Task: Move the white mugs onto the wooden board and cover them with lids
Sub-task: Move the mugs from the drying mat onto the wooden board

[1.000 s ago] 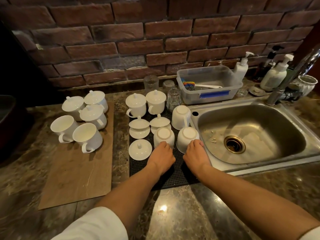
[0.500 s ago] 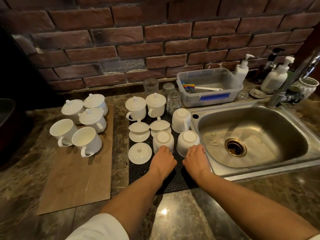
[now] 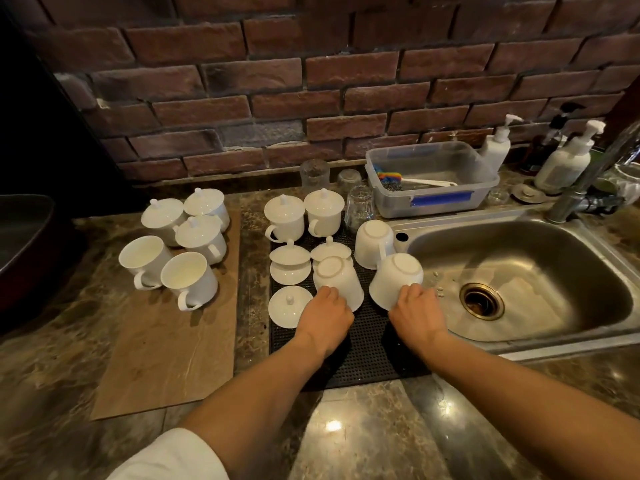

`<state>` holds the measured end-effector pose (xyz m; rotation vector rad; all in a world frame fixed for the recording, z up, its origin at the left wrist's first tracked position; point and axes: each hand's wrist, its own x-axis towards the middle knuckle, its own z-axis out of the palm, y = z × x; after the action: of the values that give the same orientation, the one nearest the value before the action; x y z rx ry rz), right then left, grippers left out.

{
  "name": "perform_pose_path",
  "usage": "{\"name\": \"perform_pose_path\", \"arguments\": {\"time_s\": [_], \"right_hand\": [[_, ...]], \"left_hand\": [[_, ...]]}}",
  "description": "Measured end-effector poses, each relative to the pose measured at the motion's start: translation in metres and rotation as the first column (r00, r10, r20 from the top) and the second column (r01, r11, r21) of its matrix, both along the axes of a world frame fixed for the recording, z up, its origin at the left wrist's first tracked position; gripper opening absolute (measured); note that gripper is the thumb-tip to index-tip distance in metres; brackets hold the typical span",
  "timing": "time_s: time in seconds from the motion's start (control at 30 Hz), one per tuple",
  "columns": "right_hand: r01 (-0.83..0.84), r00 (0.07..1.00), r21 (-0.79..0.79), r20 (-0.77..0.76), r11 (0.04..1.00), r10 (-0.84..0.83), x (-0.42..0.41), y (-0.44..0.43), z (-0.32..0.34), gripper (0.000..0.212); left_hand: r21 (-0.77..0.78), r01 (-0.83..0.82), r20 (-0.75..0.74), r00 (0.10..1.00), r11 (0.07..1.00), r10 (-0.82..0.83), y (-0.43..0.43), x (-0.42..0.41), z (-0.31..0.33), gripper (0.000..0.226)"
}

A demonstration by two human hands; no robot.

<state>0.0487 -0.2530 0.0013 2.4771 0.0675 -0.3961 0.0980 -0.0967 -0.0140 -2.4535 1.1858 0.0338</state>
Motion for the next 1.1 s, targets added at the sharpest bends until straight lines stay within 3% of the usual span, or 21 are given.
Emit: {"name": "perform_pose_path", "arguments": {"time_s": [0.23,0.33,0.4,0.5,0.57,0.6,0.7,0.83,0.97,1.1], "right_hand": [[0.097,0.985,0.127,0.132,0.987,-0.113,0.002,-0.024,0.047,0.029],[0.156,0.961,0.262,0.18,0.952,-0.207,0.004,-0.033,0.072,0.031],[0.23,0.936,0.41,0.155,0.883,-0.316,0.004,-0.037,0.088,0.035],[0.317,0.895,0.592,0.071,0.741,-0.44,0.005,-0.032,0.108,0.04],[0.357,0.869,0.697,-0.003,0.622,-0.495,0.005,-0.025,0.119,0.041],[0.383,0.85,0.763,-0.071,0.521,-0.522,0.004,-0.02,0.123,0.041],[0.45,0.767,0.887,-0.328,0.099,-0.552,-0.004,0.001,0.13,0.038],[0.464,0.716,0.85,-0.525,-0.249,-0.461,-0.012,0.041,0.125,0.037],[0.461,0.717,0.766,-0.619,-0.449,-0.32,-0.016,0.089,0.11,0.035],[0.442,0.742,0.72,-0.629,-0.535,-0.234,-0.016,0.137,0.092,0.045]], "left_hand": [[-0.333,-0.126,-0.066,0.992,0.934,0.111,0.003,-0.004,0.024,0.015],[-0.523,-0.238,-0.156,0.971,0.818,0.183,0.013,-0.006,0.041,0.023],[-0.638,-0.342,-0.263,0.939,0.69,0.222,0.025,-0.007,0.055,0.026],[-0.739,-0.535,-0.483,0.844,0.409,0.232,0.053,-0.009,0.074,0.022],[-0.728,-0.625,-0.576,0.781,0.282,0.242,0.076,-0.011,0.083,0.019],[-0.713,-0.662,-0.617,0.749,0.23,0.242,0.088,-0.013,0.086,0.02],[-0.667,-0.745,-0.729,0.661,0.034,0.177,0.129,-0.022,0.092,0.021],[-0.612,-0.773,-0.79,0.608,-0.166,0.08,0.182,-0.039,0.097,0.027],[-0.587,-0.739,-0.797,0.599,-0.329,0.075,0.232,-0.053,0.097,0.029],[-0.53,-0.696,-0.816,0.573,-0.484,0.069,0.278,-0.059,0.089,0.032]]}}
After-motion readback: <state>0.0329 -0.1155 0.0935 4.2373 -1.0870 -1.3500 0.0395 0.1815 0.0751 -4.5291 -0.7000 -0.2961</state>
